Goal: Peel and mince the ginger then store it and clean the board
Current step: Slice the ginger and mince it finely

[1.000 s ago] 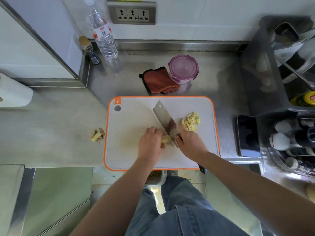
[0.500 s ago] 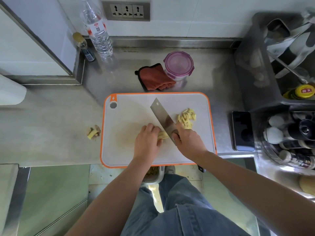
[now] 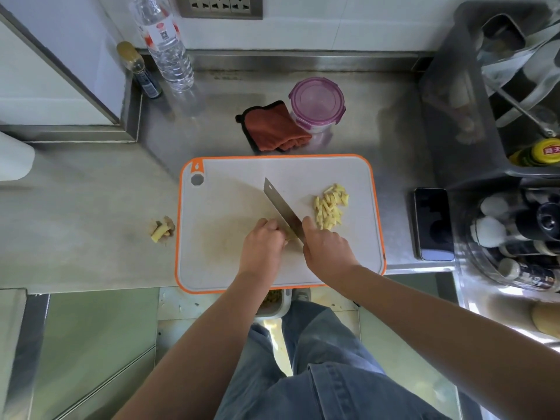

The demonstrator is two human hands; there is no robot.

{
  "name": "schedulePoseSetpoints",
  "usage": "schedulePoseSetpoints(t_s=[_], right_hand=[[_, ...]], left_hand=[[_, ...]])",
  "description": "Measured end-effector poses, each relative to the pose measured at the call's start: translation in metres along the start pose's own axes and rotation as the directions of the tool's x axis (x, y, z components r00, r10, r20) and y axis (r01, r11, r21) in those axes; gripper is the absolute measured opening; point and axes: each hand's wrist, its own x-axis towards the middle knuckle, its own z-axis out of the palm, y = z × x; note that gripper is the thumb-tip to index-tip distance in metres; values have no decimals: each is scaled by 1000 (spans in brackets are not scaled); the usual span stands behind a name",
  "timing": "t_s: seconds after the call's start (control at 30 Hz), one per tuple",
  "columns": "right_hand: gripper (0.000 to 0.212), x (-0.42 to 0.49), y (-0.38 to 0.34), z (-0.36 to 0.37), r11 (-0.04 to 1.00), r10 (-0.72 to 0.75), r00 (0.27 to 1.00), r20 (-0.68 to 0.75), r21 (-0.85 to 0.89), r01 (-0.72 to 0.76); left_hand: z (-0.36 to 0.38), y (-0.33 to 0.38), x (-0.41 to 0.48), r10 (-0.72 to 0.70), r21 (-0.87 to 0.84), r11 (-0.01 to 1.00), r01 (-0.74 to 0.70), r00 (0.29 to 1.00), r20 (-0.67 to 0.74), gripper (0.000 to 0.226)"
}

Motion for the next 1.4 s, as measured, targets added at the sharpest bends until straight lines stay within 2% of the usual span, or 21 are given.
schedulePoseSetpoints(t_s=[0.13, 0.23, 0.33, 0.43, 0.57, 0.9, 1.13, 1.2, 1.3, 1.4], right_hand=[[15, 12, -8, 2, 1000, 7, 999, -44, -6, -7], [14, 24, -9, -2, 997, 13, 997, -74, 74, -7], [18, 22, 1, -4, 982, 21, 993, -118, 190, 2], [22, 13, 9, -8, 972, -9, 990, -139, 232, 41], [17, 7, 9, -11, 980, -67, 994, -92, 183, 83], [11, 3, -1, -1, 995, -19, 999, -36, 102, 22], [17, 16, -9, 6, 999, 4, 999, -47, 34, -2], [17, 19, -6, 5, 996, 23, 998, -63, 85, -18], [15, 20, -1, 6, 953, 102, 988, -115, 296, -64], [12, 17, 0, 7, 911, 141, 978, -154, 407, -67]], left_hand=[[-1, 0, 0, 19, 19, 1000, -19, 1000, 16, 10], [-3, 1, 1, 17, 24, 1000, -18, 1000, 13, 15], [-6, 4, -2, 12, 17, 1000, -12, 1000, 12, 8], [-7, 4, -3, 5, 13, 1000, -5, 1000, 12, 9], [-4, 3, -2, -7, 27, 1000, 7, 1000, -4, 8], [1, -2, -2, 24, -28, 999, -26, 998, -50, 13], [2, -4, 0, 46, -34, 998, -48, 998, -51, 17], [1, -3, 0, 42, -47, 998, -44, 998, -54, 14], [0, -2, -3, 11, -32, 999, -12, 999, -35, 9], [-5, 1, -3, 7, -48, 999, -7, 1000, -3, 15]])
